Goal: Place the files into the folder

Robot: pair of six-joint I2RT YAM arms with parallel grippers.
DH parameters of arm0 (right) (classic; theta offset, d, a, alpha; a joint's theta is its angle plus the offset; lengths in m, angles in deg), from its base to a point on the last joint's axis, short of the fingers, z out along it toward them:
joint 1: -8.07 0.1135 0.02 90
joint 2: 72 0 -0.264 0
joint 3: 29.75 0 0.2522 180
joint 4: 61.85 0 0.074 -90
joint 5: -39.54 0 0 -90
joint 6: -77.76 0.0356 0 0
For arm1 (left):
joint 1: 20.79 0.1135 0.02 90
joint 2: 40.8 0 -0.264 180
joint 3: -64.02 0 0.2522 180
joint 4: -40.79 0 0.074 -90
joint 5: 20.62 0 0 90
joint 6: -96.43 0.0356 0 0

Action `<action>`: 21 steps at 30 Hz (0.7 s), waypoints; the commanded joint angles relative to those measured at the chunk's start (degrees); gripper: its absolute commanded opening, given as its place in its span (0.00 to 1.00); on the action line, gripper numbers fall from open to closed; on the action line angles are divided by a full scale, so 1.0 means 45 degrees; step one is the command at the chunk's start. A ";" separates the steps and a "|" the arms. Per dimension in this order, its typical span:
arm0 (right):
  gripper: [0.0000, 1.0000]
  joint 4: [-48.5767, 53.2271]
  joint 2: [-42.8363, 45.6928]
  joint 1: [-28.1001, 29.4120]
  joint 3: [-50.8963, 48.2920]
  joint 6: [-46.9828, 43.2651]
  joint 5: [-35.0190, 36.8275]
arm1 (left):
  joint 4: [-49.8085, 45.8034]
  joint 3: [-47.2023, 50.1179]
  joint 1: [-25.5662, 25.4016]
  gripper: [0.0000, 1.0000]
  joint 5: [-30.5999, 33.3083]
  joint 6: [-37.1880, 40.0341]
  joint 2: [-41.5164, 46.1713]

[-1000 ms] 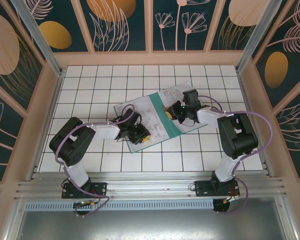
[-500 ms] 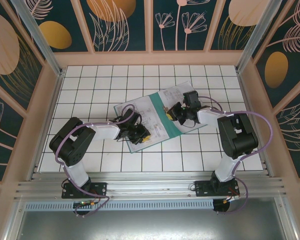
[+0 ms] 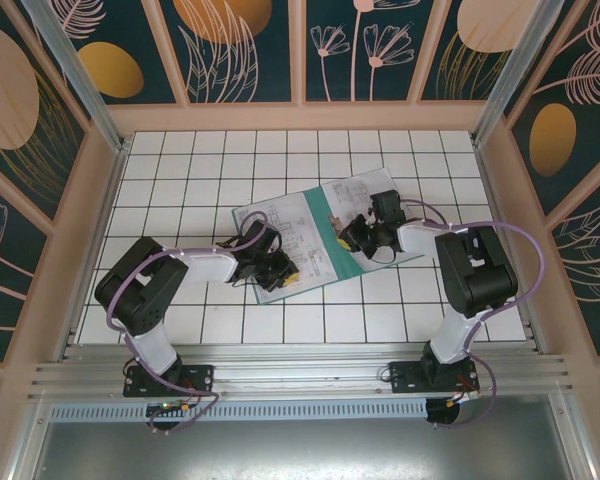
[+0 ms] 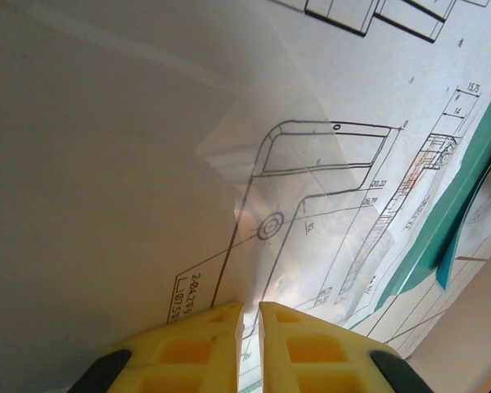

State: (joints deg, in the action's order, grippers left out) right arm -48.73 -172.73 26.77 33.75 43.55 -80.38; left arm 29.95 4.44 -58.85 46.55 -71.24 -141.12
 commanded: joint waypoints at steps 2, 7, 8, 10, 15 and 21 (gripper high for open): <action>0.00 0.1726 -0.0660 -0.0457 -0.0578 -0.0580 0.1093 | -0.0770 0.0471 -0.0037 0.16 0.0579 -0.0270 0.0196; 0.00 0.1984 -0.0692 -0.0568 -0.0488 -0.0652 0.1256 | -0.0649 0.0660 -0.0026 0.16 0.0601 -0.0375 0.0270; 0.00 0.2014 -0.0727 -0.0564 -0.0439 -0.0654 0.1276 | -0.0630 0.0681 -0.0043 0.16 0.0601 -0.0377 0.0280; 0.00 0.2089 -0.0798 -0.0573 -0.0393 -0.0649 0.1293 | -0.0600 0.0700 -0.0035 0.16 0.0601 -0.0377 0.0281; 0.00 0.2461 -0.1031 -0.0580 -0.0276 -0.0580 0.1466 | -0.0571 0.0779 -0.0034 0.16 0.0620 -0.0382 0.0334; 0.00 0.2925 -0.1246 -0.0592 -0.0174 -0.0177 0.1798 | -0.0512 0.0829 -0.0042 0.16 0.0601 -0.0378 0.0339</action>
State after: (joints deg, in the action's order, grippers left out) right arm -45.48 -175.09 25.66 34.31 41.87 -80.53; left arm 31.55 6.25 -58.96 47.40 -71.91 -140.04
